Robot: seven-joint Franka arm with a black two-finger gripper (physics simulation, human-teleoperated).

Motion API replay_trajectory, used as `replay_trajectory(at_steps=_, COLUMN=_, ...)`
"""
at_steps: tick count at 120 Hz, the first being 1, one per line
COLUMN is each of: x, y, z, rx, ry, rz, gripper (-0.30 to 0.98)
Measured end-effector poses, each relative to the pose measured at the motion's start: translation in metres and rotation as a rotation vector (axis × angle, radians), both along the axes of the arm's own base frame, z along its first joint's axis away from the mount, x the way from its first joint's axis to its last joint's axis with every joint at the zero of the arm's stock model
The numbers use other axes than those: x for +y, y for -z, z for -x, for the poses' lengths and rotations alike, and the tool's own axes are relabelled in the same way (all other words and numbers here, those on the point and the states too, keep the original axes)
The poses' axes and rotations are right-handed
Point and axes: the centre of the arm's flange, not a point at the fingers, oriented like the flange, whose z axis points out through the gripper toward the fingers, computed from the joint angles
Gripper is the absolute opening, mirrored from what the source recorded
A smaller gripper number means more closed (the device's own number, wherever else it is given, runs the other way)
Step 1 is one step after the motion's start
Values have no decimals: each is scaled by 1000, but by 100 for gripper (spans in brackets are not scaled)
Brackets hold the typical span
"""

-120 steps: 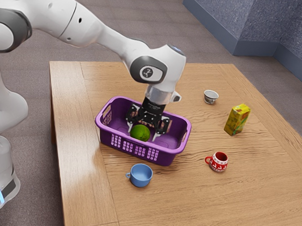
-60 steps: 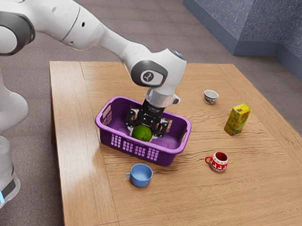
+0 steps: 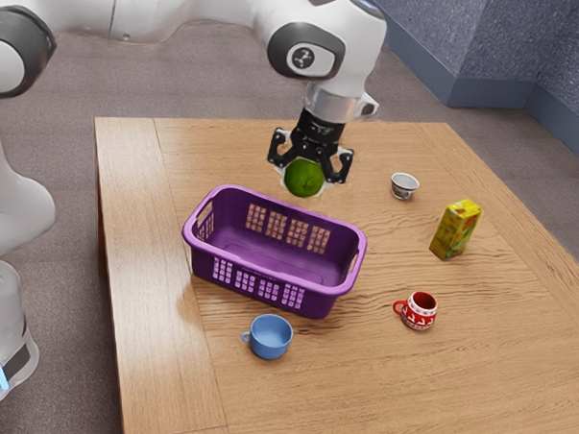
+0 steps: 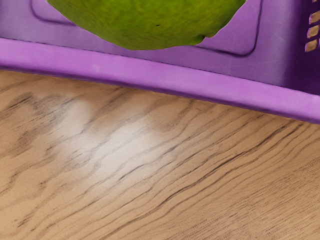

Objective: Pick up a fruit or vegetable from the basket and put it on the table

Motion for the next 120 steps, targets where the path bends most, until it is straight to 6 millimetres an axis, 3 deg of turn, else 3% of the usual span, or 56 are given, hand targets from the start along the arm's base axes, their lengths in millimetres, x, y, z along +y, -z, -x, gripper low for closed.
replay_trajectory(at_steps=12, x=82, y=-9, z=11, rx=41, ry=-122, rz=-25, gripper=29)
replay_trajectory(at_steps=22, x=110, y=-13, z=19, rx=68, ry=-154, rz=-34, gripper=29)
replay_trajectory(at_steps=46, x=113, y=-27, z=25, rx=104, ry=-107, rz=-47, gripper=29)
replay_trajectory(at_steps=74, x=155, y=-61, z=46, rx=143, ry=-147, rz=-82, gripper=29)
replay_trajectory(at_steps=98, x=125, y=-71, z=42, rx=176, ry=-38, rz=-196, gripper=29)
replay_trajectory(at_steps=112, x=122, y=-79, z=46, rx=167, ry=2, rz=-187, gripper=30)
replay_trajectory(at_steps=120, x=121, y=-103, z=47, rx=116, ry=12, rz=-204, gripper=30)
